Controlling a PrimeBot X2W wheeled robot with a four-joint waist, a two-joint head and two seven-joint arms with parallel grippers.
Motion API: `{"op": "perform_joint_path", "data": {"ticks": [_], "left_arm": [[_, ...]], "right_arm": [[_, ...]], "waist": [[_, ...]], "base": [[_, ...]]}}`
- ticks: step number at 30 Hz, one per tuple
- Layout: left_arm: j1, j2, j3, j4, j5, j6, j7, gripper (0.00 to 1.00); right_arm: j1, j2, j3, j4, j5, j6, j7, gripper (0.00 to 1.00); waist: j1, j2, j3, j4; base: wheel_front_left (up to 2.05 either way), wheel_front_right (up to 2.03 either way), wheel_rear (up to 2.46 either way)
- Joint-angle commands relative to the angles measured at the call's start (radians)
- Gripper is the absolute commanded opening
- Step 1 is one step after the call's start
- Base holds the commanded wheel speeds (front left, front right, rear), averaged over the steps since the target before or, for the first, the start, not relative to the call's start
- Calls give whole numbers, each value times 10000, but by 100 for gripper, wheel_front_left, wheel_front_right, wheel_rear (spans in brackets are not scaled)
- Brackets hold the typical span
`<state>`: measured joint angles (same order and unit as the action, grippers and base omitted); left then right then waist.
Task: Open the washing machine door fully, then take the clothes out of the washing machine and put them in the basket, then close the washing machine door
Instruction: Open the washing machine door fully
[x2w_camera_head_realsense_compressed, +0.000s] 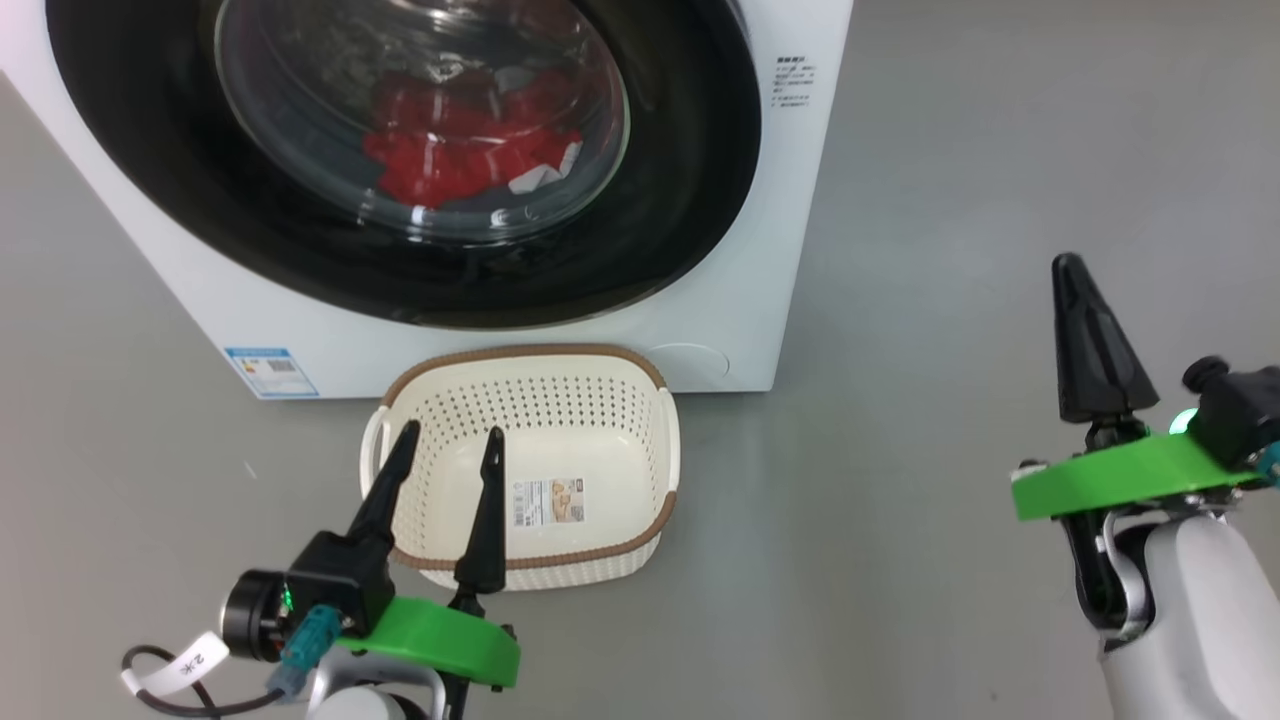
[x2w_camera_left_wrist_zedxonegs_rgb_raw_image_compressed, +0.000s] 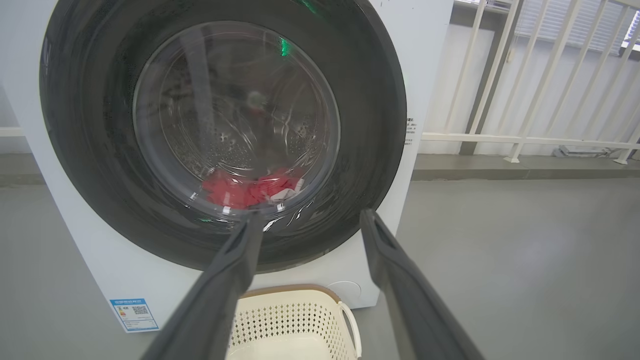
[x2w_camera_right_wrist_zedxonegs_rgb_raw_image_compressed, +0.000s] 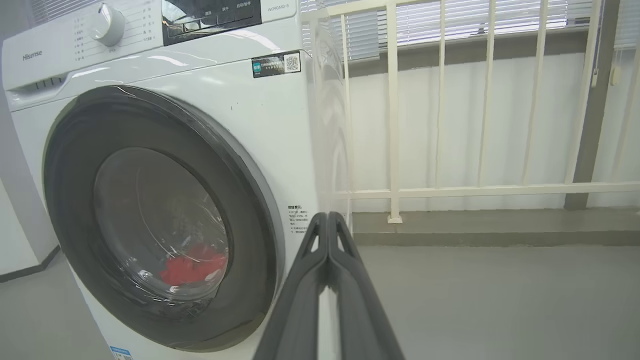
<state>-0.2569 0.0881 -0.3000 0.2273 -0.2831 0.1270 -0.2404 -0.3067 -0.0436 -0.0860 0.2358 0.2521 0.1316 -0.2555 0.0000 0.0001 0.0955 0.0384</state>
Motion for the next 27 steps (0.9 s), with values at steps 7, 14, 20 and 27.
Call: {"op": "perform_joint_path", "data": {"ticks": [7, 14, 20, 27], "left_arm": [[-618, 232, 188, -639, -56, 141, 70, 100], [-752, 268, 114, -1011, -35, 179, 109, 100], [-844, 276, 42, -1167, -26, 217, 141, 100], [-987, 271, -51, -1239, -55, 182, 122, 100]], "right_arm": [[-1429, -66, 224, 622, 2069, -9, 39, 0], [-2538, -66, 518, 1301, 4185, -9, 604, 0], [-3476, -66, 579, 1581, 5397, -9, 1402, 0], [-4580, -66, 179, 1902, 7470, -9, 3037, 0]], "waist": [[0, -1, 629, 309], [0, -1, 1145, 423], [0, -1, 1515, 488], [0, -1, 1961, 619]], "base": [[0, 0, 0], [0, 0, 0], [0, 0, 0], [0, 0, 0]]}}
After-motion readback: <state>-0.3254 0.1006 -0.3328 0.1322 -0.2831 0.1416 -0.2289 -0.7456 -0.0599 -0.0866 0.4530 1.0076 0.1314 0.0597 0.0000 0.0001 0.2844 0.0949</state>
